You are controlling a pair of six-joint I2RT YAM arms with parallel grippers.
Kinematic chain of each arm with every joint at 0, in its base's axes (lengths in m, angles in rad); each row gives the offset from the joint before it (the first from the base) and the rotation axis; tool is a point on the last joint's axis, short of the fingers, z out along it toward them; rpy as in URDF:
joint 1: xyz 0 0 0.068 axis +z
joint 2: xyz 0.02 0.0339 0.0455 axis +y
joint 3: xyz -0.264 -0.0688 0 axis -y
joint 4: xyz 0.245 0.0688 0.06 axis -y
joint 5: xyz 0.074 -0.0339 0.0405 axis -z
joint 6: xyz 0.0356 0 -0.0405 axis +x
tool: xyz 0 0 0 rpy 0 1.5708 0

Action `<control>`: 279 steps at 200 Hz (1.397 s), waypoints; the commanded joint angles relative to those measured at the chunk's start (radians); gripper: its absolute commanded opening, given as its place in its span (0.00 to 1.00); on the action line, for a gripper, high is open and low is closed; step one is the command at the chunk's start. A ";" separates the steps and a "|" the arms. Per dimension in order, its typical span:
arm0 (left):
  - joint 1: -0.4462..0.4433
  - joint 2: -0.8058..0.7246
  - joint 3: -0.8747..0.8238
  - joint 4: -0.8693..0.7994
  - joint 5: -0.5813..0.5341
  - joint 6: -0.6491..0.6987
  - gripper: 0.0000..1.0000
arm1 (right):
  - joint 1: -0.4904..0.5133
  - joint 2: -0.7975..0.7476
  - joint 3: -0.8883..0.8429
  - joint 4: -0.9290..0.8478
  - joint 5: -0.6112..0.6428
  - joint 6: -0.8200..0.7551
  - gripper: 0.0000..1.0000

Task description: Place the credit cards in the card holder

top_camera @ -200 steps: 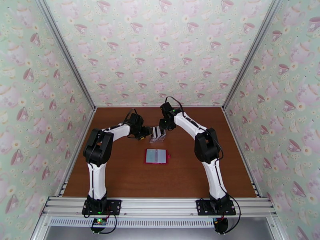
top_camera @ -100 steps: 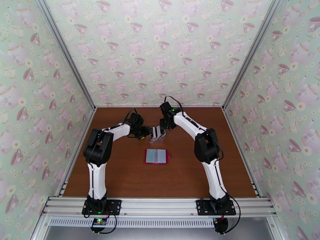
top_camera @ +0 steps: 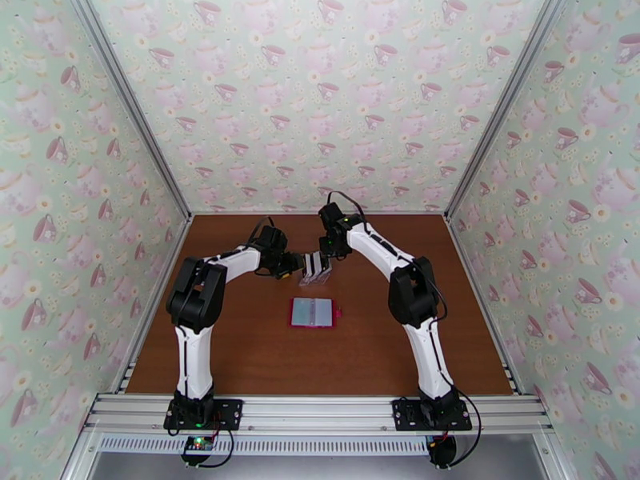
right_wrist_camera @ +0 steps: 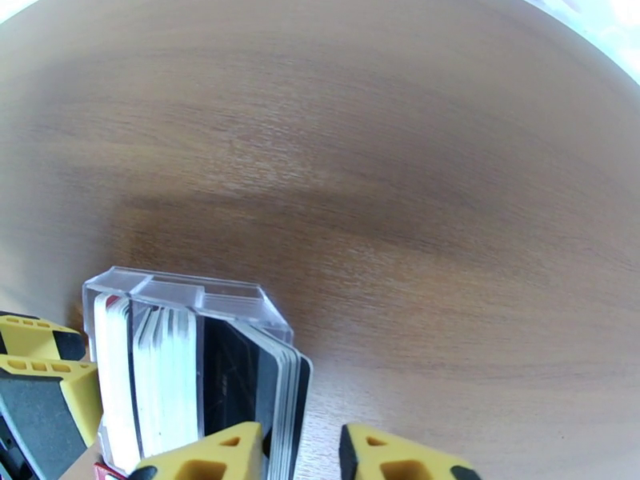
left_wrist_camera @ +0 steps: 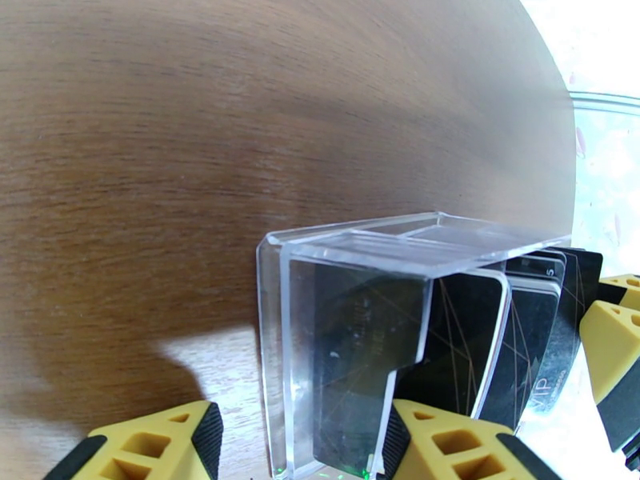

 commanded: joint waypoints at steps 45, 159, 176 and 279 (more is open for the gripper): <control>0.013 0.034 0.023 -0.029 -0.027 0.011 0.58 | -0.008 -0.012 0.028 -0.040 0.017 -0.010 0.19; 0.018 0.042 0.023 -0.025 -0.022 0.008 0.58 | -0.007 -0.006 0.039 -0.036 -0.044 -0.008 0.00; 0.017 0.041 0.023 -0.026 -0.021 0.008 0.58 | -0.008 -0.008 0.039 -0.036 -0.068 -0.004 0.00; 0.018 0.035 0.025 -0.024 -0.018 0.004 0.58 | 0.023 -0.047 0.060 -0.036 -0.118 0.015 0.00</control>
